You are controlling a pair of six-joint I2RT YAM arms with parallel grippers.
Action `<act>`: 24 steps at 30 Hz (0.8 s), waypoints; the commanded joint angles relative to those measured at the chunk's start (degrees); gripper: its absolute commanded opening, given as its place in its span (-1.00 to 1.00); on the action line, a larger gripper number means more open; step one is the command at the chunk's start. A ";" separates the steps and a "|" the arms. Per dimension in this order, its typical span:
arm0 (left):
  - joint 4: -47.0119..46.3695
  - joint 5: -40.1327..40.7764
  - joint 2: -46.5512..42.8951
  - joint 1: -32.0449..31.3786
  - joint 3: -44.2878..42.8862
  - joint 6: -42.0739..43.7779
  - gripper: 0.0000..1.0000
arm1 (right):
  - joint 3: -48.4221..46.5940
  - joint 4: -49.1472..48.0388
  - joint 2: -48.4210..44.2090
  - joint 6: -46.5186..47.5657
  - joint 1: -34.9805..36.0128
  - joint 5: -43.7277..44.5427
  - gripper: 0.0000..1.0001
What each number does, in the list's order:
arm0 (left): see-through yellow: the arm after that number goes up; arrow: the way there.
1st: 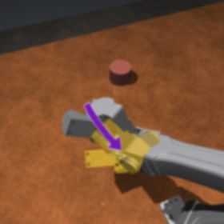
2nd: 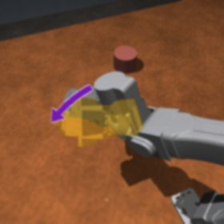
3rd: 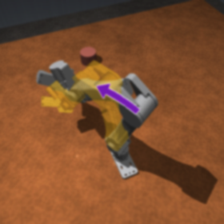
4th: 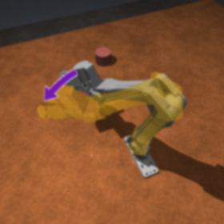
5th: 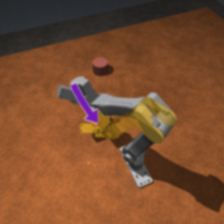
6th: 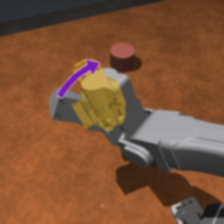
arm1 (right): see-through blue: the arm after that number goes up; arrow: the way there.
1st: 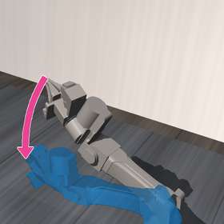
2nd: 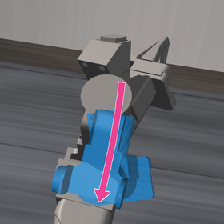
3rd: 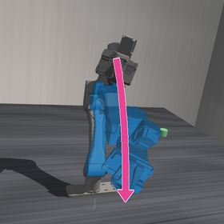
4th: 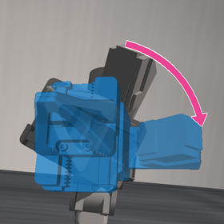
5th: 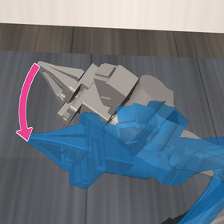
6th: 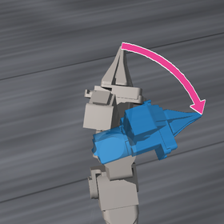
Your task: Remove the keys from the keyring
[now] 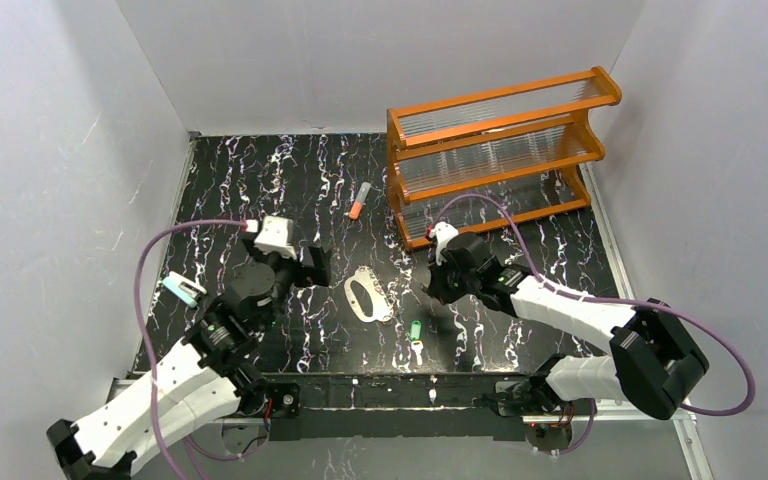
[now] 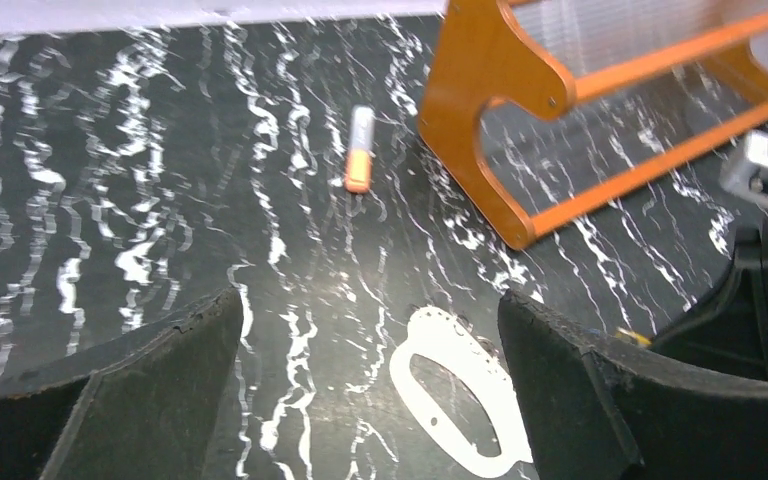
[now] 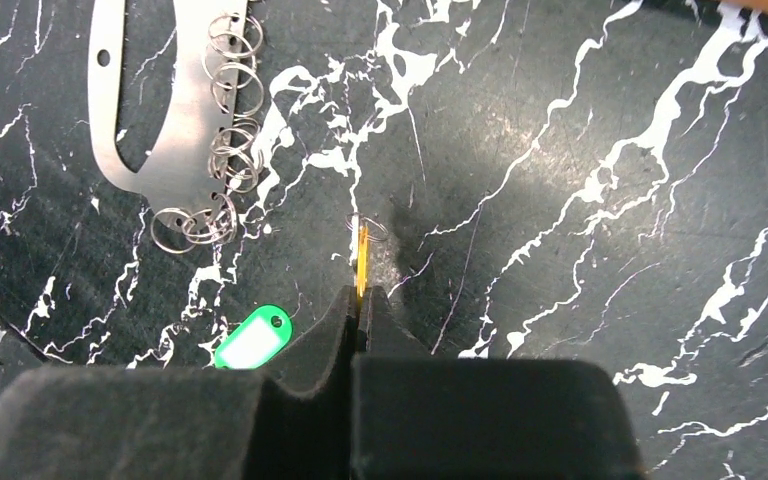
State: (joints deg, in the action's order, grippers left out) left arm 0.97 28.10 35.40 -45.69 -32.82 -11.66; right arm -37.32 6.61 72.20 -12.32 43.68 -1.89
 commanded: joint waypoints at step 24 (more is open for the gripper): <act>13.37 19.38 -17.39 0.26 -3.08 -0.67 0.97 | 11.94 -4.70 -21.56 -12.56 -0.39 12.31 0.36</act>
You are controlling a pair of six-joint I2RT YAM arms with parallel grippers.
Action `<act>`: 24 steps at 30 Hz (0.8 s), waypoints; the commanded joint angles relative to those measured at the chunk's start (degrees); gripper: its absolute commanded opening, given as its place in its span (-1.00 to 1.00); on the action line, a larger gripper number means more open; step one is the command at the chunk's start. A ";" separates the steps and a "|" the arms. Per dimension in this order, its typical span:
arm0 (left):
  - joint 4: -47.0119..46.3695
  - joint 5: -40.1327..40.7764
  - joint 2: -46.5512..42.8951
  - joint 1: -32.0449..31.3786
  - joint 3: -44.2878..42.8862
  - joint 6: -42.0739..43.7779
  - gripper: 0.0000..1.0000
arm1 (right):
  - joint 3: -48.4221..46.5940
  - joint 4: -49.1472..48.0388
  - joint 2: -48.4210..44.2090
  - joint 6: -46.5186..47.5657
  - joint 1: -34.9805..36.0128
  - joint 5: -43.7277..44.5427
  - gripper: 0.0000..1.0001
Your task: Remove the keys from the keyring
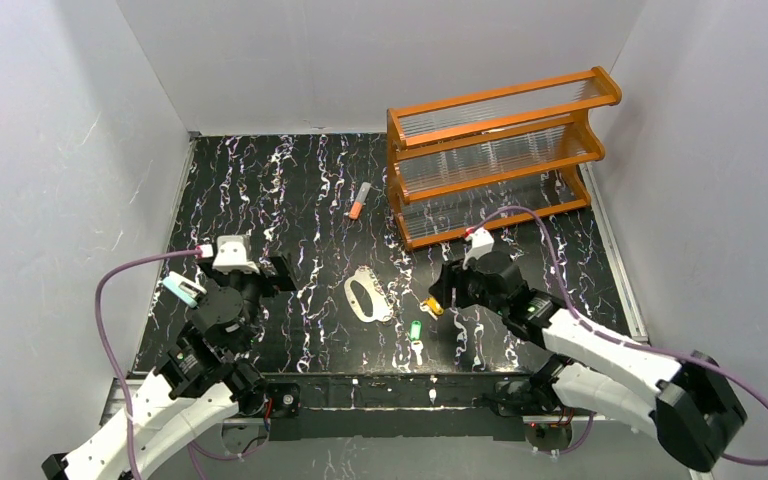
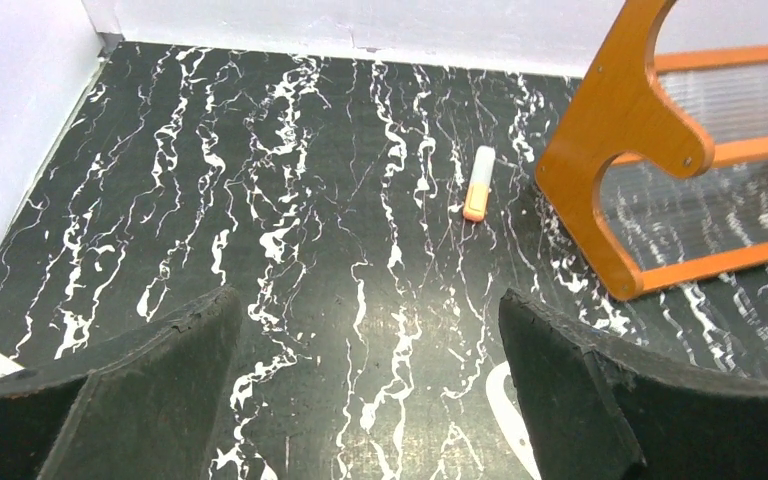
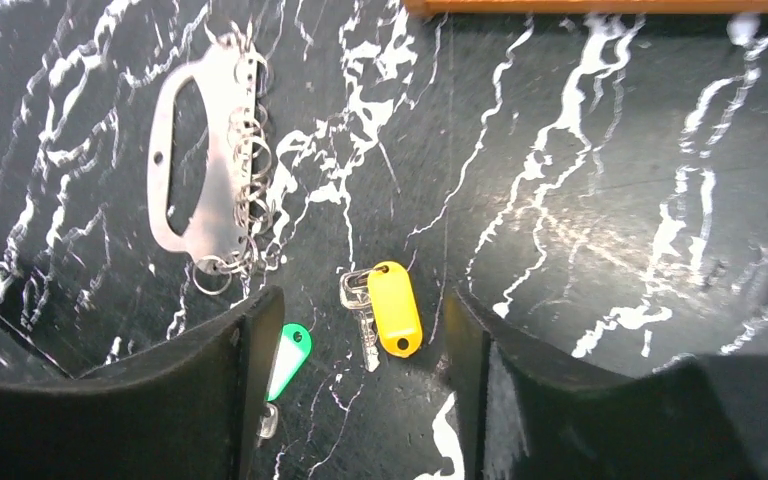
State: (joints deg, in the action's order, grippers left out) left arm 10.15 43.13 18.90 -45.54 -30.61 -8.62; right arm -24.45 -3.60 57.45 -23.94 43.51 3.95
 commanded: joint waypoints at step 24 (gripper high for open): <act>21.60 10.82 -18.66 0.10 -11.19 -13.20 0.97 | -12.83 25.44 -49.68 13.80 -0.20 33.41 0.97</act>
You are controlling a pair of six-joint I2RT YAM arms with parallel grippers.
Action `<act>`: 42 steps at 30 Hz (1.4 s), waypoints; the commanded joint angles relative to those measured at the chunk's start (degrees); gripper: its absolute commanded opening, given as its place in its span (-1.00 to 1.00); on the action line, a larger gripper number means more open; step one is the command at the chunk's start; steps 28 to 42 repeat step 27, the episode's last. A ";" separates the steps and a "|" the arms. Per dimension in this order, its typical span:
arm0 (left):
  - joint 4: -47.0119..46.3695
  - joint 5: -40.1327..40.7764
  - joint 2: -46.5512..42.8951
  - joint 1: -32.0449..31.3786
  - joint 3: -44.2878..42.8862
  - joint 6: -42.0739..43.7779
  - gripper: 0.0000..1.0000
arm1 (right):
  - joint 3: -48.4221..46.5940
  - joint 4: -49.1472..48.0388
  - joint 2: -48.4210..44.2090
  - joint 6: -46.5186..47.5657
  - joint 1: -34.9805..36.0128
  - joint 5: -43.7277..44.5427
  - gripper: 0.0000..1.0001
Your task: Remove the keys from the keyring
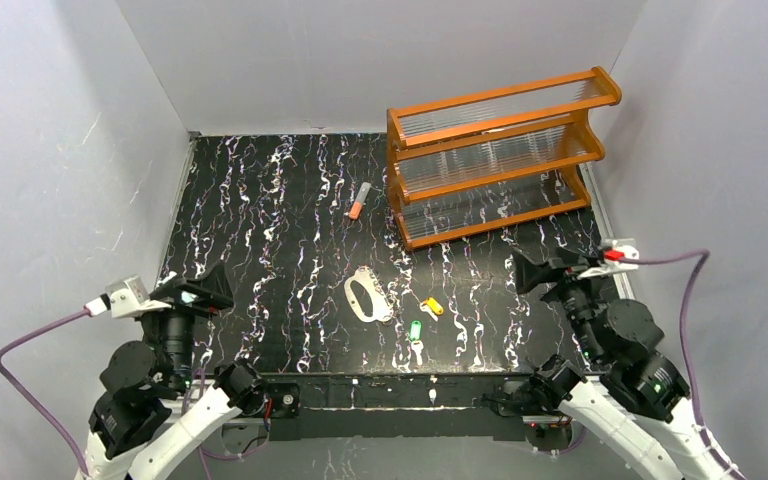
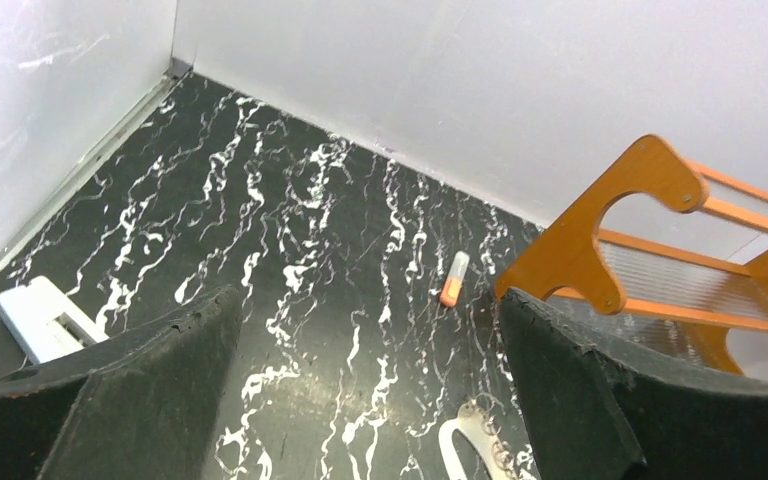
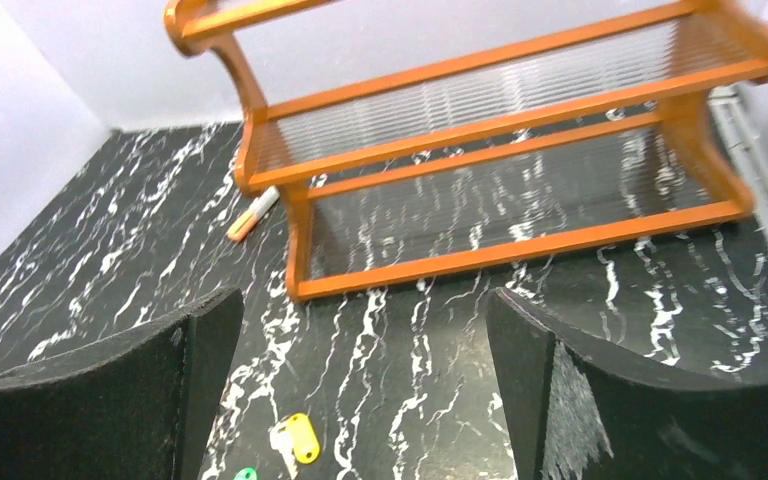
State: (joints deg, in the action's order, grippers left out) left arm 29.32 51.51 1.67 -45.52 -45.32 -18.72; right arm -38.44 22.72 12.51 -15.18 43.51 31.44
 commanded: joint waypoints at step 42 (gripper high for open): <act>1.75 -1.35 -1.45 2.39 6.00 0.24 0.97 | 3.89 -0.86 -9.20 4.90 -0.22 6.74 0.97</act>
